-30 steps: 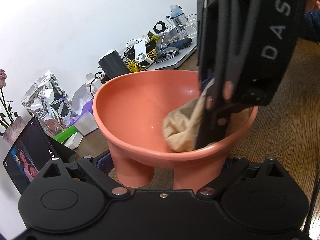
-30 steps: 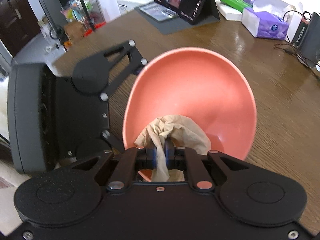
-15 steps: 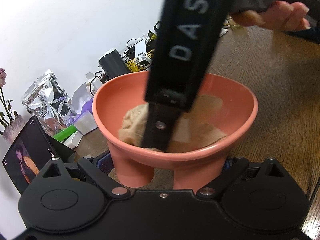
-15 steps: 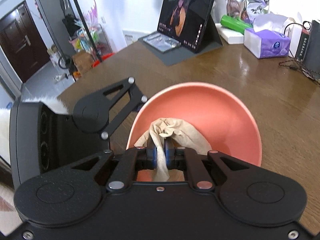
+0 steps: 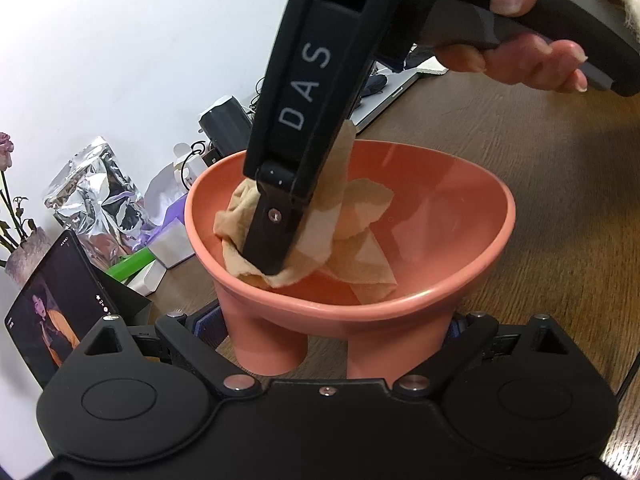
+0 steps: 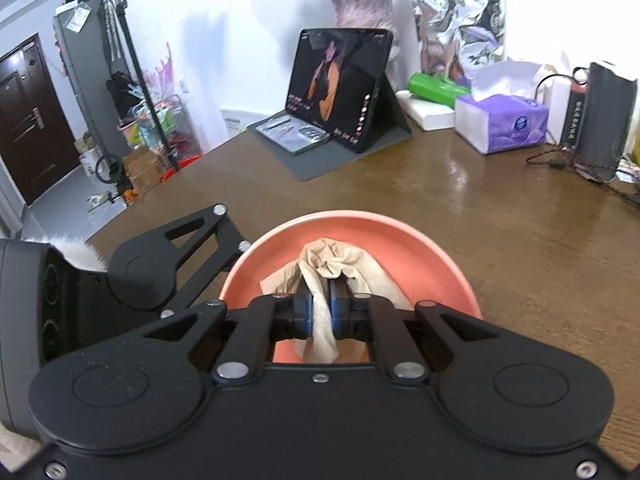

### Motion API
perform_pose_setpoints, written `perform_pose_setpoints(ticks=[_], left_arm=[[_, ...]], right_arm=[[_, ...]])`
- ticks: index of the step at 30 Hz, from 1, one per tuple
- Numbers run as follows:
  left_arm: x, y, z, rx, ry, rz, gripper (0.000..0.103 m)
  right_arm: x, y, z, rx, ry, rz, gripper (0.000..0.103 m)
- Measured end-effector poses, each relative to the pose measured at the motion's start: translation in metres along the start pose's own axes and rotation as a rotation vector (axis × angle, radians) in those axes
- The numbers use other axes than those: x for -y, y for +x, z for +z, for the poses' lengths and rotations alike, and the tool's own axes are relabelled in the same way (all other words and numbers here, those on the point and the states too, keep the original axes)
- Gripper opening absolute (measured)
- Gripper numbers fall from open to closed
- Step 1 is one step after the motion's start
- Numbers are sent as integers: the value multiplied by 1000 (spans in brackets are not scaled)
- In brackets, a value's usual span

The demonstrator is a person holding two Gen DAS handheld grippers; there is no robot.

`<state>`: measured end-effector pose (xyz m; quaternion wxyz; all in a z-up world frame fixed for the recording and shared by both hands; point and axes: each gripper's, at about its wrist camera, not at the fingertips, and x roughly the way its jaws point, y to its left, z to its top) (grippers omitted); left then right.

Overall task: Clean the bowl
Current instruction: 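Wipe the bowl bottom and wall with the towel in the right tool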

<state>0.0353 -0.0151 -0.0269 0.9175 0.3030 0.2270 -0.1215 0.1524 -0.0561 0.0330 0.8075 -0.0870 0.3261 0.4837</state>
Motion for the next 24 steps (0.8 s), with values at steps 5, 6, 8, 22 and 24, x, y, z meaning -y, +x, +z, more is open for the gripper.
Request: perform_pose_setpoints(ticks=[5,6,8,22,24], left_arm=[[-1,0,-2,2,2,-1,95],[-1,0,-2,2,3,0,95],[-1,0,-2,3,4,2,95],[2,-4,-3,24,16,6,95],[2,-4,-3,27,19,7,95]], right_arm=[[-3,-1,0,-7,-52,-92,9],[-5,-1,0,-12,-77,-116,9],[-10,-2,-1,-22,-122,-151,9],[-32,1,-3,-143,-290,-302,9],[-32,1,-4,-153,-294,-309,9]])
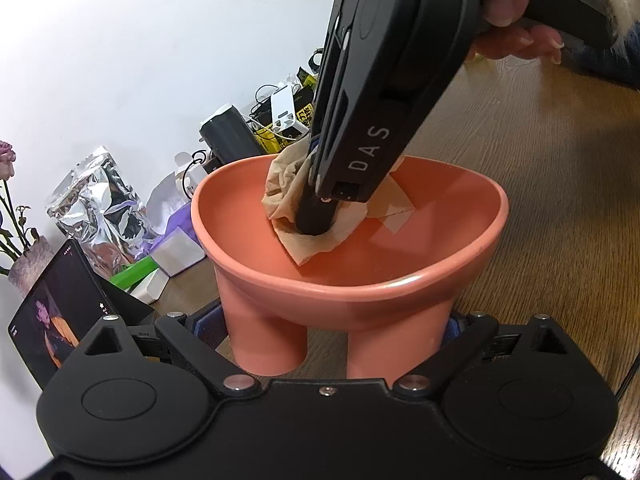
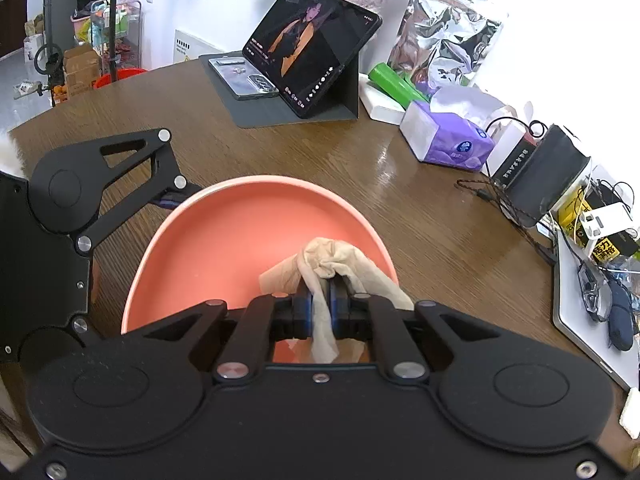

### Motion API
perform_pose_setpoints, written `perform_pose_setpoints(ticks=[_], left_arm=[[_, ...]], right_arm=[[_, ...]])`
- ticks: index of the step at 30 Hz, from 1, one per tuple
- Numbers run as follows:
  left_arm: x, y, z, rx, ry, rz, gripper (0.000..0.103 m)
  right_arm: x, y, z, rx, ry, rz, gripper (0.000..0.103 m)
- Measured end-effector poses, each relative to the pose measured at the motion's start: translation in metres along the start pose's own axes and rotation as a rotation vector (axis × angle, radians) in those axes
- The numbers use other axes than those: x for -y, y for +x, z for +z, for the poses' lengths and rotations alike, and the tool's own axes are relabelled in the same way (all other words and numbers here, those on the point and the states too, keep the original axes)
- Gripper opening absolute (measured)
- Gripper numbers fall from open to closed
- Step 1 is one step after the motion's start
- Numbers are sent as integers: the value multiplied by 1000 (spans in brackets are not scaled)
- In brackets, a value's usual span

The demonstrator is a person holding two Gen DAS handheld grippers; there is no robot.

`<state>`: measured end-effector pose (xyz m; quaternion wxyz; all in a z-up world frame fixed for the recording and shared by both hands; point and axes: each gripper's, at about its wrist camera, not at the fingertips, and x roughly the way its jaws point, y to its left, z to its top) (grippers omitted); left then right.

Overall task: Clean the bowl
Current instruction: 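Wipe the bowl bottom and wall with the towel in the right tool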

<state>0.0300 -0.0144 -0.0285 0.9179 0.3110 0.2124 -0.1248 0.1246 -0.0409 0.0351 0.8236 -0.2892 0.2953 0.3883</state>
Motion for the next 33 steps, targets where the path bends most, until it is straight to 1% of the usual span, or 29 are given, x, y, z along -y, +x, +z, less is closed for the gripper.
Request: perform_pose_setpoints(ticks=[4,9,11,17,20,23,26,29,33], left_arm=[[0,0,0,4,4,-1,95],[-1,1,0,6,6,0,95],[-1,0,0,7,8,1,95],[-1,1,0,7,8,1,95],[-1,1,0,8,12,3,95],[-2,2,0,8,13,4,95],[-2,2,0,7,13,5,95],[-3,3,1,7,12,5,95],[-2,2,2,6,11,7,95]], right_arm=[[0,-1,-2,-35,-25,-17,9],[-5,-3,-5,-107,-90,-38,9],[-8,-2,-7,-142,-120,-39,9],[-15,-3,-10,-198,-166,-29,9],[-19,-1,-11,-233,-176,-1,9],[-20,0,-11,-268,-178,46,9],[-17,1,-8,-300,-144,114,9],[-14,0,-6,-311,-96,175,9],[-8,0,-5,-296,-25,248,9]])
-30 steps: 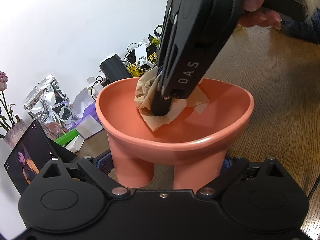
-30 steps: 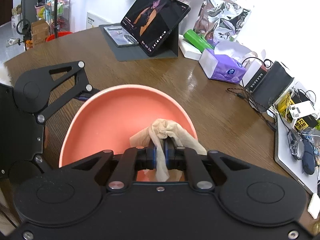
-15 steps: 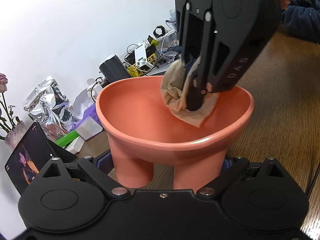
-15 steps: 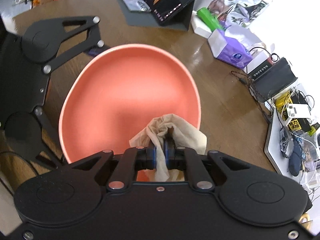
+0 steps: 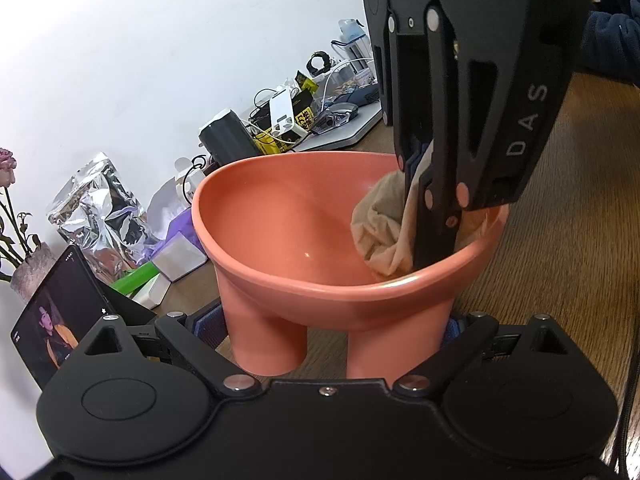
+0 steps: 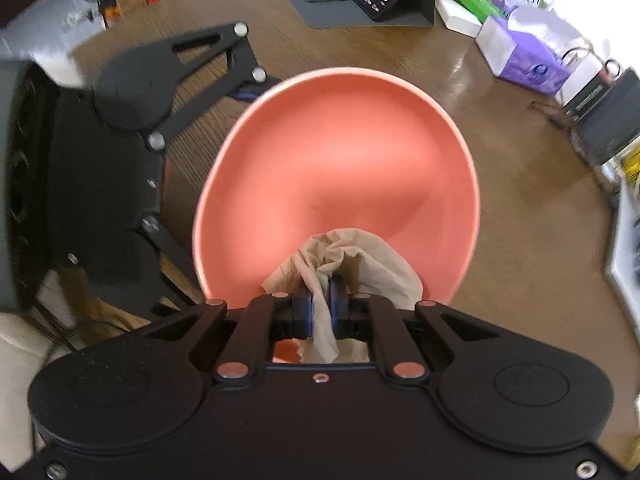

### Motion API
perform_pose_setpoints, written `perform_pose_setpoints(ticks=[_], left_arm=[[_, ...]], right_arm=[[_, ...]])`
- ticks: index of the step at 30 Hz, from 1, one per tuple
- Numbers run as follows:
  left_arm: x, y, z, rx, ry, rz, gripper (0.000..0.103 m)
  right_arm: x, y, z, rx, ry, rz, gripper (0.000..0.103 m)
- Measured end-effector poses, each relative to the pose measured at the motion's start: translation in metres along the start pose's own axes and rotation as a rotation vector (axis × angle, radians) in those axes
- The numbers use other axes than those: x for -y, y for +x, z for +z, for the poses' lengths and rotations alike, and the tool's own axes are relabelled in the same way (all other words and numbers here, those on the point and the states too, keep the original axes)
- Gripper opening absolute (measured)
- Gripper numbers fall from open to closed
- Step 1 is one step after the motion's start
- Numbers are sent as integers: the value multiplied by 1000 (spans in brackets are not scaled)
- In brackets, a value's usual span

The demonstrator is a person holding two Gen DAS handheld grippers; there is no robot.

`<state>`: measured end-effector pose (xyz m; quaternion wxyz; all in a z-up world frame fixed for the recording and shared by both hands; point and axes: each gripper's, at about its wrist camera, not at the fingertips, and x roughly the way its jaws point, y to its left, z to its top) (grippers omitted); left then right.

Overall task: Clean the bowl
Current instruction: 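Rub the beige towel along the bowl's inner wall with the right tool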

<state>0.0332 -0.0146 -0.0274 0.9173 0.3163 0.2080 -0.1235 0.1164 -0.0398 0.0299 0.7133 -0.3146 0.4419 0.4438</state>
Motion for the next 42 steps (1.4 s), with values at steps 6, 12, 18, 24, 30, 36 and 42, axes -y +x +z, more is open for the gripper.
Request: perform_pose_setpoints(ticks=[6,12,18,24,30,36,42], left_arm=[[1,0,0,0,1,1,95],[-1,0,1,-3,-3,2,95],[-2,2,2,-3,-4,3,95],[-3,3,2,-7,-8,8,95],[-4,4,2,-9,-11,9,95],[-3,4,3,-7,-8,7,95],[-1,2,3,-3,-4,5,95]], right_arm=[[8,-3,1,83,79,106,9],[14,-5,3,208,122,150,9],[23,-6,6,322,155,139,9],[26,-8,8,416,174,88,9],[34,-9,7,461,212,33,9],[38,-9,3,460,231,-27,9],[38,-12,-2,422,229,-98,9]])
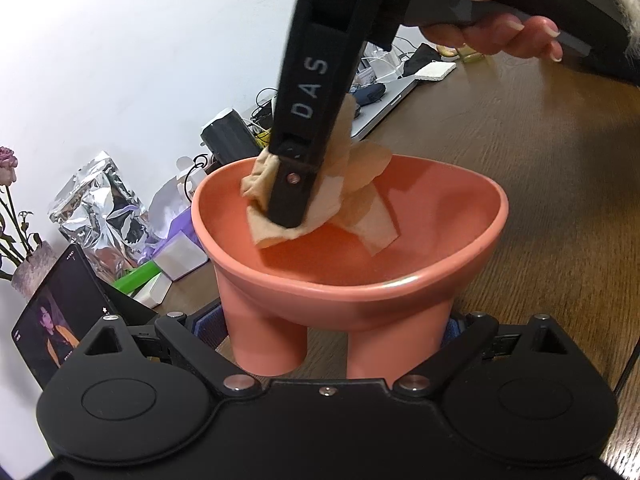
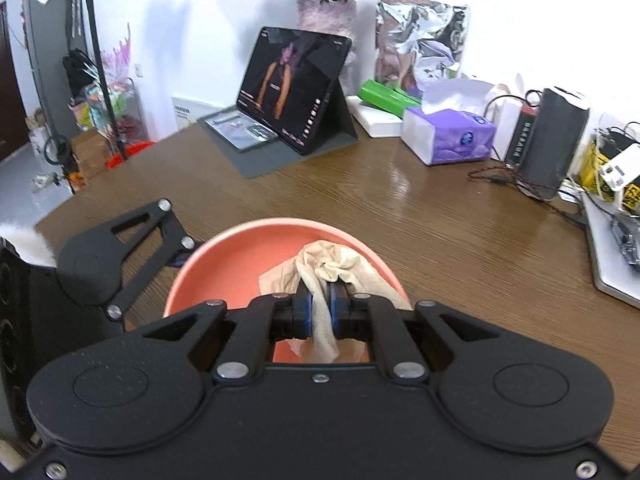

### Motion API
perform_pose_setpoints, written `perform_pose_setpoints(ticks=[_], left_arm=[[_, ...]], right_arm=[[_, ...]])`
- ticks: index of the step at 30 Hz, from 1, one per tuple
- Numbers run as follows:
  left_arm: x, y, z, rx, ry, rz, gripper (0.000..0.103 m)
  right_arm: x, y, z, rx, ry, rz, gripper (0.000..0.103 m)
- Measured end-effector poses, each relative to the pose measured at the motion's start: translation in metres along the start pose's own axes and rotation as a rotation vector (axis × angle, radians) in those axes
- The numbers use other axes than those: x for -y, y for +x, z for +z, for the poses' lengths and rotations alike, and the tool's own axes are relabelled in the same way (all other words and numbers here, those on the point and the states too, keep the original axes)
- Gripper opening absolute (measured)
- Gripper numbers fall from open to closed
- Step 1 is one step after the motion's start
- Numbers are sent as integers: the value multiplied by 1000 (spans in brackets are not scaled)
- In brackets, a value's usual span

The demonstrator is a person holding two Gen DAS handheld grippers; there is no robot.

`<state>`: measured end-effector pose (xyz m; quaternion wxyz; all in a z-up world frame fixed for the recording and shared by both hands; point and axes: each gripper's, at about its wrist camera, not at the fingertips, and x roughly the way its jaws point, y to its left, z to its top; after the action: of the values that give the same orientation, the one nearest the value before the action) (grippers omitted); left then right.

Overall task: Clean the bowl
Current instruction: 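Rub the beige towel along the bowl's inner wall with the right tool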

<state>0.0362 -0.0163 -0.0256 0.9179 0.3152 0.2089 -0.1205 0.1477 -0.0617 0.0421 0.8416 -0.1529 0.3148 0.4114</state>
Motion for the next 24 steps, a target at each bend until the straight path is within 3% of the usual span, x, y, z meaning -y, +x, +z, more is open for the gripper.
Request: perform_pose_setpoints(ticks=[12,24], left_arm=[[3,-2,1,1,0,0,95],[10,-8,1,2,4,-1,95]], right_arm=[[-5,-6,-9,-91,-70,-100,9],[-16,-8,-23,-228,-159,-109,9]])
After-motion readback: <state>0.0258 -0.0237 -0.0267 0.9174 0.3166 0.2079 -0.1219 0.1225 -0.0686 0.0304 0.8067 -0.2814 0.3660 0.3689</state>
